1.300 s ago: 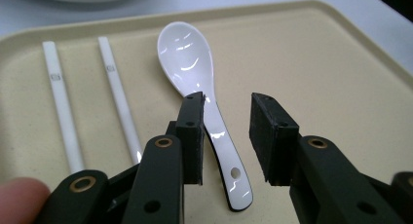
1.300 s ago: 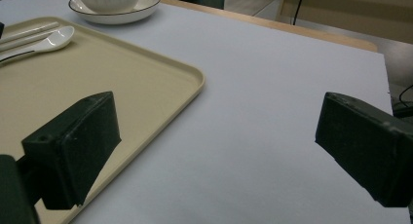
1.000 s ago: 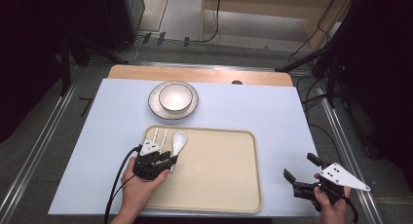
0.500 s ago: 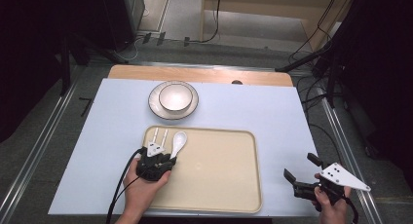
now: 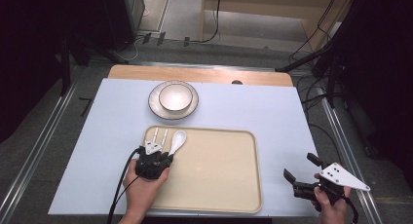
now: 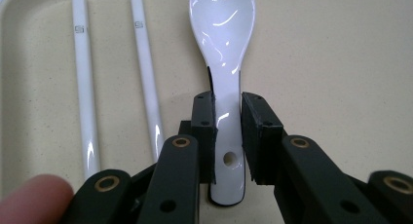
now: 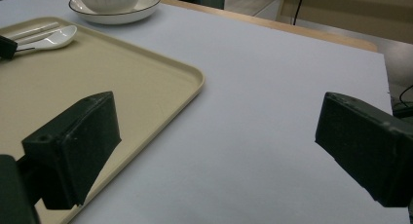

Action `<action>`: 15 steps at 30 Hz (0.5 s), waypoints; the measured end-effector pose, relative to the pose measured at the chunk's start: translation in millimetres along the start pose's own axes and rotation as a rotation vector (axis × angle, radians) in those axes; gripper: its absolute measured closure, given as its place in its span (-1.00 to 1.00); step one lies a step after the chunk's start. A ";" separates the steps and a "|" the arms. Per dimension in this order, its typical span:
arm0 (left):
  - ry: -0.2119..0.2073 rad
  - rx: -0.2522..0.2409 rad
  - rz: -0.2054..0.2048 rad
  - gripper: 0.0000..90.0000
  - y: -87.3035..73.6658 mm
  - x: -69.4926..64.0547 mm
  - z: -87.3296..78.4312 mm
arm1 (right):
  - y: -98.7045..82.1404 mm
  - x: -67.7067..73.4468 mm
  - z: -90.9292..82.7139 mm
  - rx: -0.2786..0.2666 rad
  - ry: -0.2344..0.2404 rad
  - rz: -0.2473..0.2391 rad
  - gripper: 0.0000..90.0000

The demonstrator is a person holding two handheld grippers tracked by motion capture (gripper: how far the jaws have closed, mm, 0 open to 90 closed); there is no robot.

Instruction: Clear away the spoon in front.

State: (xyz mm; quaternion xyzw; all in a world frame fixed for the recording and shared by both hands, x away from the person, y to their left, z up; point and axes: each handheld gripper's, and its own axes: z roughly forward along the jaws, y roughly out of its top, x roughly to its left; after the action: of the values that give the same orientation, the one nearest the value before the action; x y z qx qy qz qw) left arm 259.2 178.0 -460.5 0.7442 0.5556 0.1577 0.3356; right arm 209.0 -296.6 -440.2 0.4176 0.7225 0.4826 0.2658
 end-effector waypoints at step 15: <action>-0.084 -0.032 -0.044 0.39 4.1 5.9 0.5 | -0.5 -0.1 0.0 0.002 0.002 0.000 -0.94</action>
State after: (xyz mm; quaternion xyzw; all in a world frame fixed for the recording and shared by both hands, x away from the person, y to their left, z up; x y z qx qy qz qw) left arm 264.3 182.7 -458.9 0.7323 0.5546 0.1280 0.3738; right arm 208.9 -296.9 -440.7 0.4174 0.7233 0.4824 0.2646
